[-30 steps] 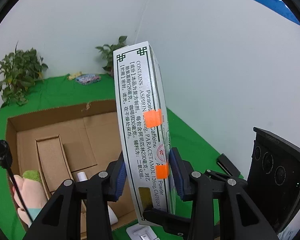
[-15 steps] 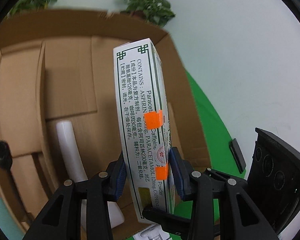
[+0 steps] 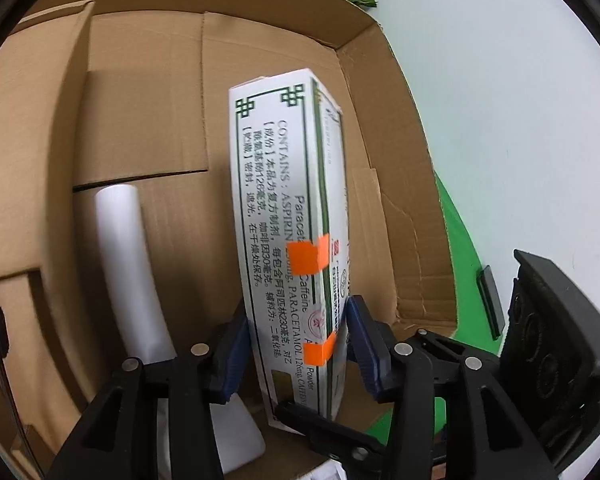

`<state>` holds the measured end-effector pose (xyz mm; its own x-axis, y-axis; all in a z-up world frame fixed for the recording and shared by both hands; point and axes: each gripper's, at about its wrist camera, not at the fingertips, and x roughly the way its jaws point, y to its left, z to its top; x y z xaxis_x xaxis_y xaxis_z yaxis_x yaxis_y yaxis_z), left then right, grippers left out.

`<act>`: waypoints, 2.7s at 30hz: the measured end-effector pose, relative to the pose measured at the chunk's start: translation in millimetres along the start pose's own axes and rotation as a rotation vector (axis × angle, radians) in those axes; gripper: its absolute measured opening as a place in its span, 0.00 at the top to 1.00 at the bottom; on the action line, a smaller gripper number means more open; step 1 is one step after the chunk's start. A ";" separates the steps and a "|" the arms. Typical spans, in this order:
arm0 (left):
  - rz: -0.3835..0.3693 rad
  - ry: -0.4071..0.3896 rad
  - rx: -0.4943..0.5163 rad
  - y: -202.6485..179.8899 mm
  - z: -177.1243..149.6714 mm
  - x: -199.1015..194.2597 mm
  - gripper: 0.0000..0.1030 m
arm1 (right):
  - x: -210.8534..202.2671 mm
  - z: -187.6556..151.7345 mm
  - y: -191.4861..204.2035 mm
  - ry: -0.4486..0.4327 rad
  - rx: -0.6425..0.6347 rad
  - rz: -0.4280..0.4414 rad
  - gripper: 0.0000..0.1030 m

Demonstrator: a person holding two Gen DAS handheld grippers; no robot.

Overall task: Organize objects
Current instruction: 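Lift the medicine box and lower it into the box beside the fan, then open the right gripper and withdraw from the box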

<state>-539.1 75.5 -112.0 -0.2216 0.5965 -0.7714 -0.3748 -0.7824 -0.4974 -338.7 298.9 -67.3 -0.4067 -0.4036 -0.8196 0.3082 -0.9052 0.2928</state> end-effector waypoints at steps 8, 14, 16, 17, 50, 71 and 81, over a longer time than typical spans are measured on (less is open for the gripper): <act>0.071 -0.108 0.007 -7.2 -10.2 -46.8 0.49 | 8.9 -8.9 15.2 0.042 -0.025 -0.039 0.42; 0.102 -0.165 0.008 -8.6 -26.8 -75.7 0.49 | 9.7 -13.8 17.8 0.054 -0.001 -0.060 0.39; 0.100 -0.177 0.024 -12.3 -41.3 -91.4 0.49 | 9.6 -15.6 16.1 0.061 0.029 -0.058 0.39; 0.111 -0.186 0.034 -14.0 -45.0 -95.0 0.49 | 8.9 -16.4 16.9 0.064 0.030 -0.065 0.39; 0.649 -0.626 0.055 -88.0 -245.9 -187.8 0.01 | -92.3 -101.4 72.9 -0.406 -0.033 -0.369 0.00; 0.646 -0.637 0.054 -93.7 -254.7 -195.7 0.01 | -85.8 -102.1 88.9 -0.444 -0.059 -0.362 0.00; 0.635 -0.625 0.046 -89.3 -252.6 -191.4 0.01 | -82.0 -104.5 90.5 -0.435 -0.049 -0.369 0.00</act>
<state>-235.8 -14.0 -20.2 -0.8453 0.0516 -0.5318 -0.0465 -0.9987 -0.0229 -187.7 264.0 -25.1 -0.8084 -0.0892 -0.5819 0.1139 -0.9935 -0.0059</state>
